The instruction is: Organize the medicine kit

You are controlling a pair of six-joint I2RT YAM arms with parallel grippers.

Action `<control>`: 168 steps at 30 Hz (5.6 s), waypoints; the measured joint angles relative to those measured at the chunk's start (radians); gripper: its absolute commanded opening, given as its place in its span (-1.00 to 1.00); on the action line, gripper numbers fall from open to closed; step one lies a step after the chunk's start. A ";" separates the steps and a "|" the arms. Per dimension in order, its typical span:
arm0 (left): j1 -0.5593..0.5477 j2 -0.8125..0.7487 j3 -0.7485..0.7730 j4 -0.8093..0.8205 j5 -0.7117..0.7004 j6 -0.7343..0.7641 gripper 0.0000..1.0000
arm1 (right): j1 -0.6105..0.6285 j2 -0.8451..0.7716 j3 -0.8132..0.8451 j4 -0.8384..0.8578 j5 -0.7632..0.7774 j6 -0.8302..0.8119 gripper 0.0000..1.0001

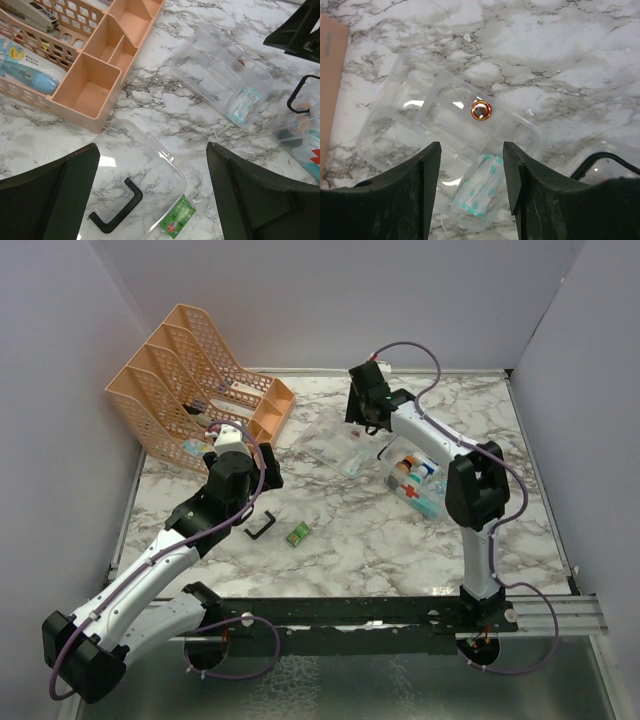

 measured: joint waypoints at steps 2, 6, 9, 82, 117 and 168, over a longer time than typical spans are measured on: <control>0.000 0.011 0.000 0.000 0.016 0.003 0.83 | 0.002 -0.064 -0.050 0.005 -0.020 -0.010 0.25; 0.000 0.033 0.000 0.000 0.050 0.009 0.83 | 0.023 -0.207 -0.206 0.017 -0.072 -0.029 0.28; 0.000 0.040 0.001 -0.005 0.062 0.014 0.83 | 0.071 -0.293 -0.312 0.031 -0.102 -0.037 0.32; 0.000 -0.210 0.005 -0.032 -0.201 -0.005 0.83 | 0.622 -0.242 -0.646 0.259 -0.028 -0.078 0.08; 0.000 -0.306 -0.054 -0.021 -0.253 -0.081 0.81 | 0.375 0.011 0.010 -0.064 0.377 0.569 0.11; 0.000 -0.287 -0.055 -0.014 -0.227 -0.075 0.81 | 0.254 0.172 0.010 -0.042 0.335 0.648 0.51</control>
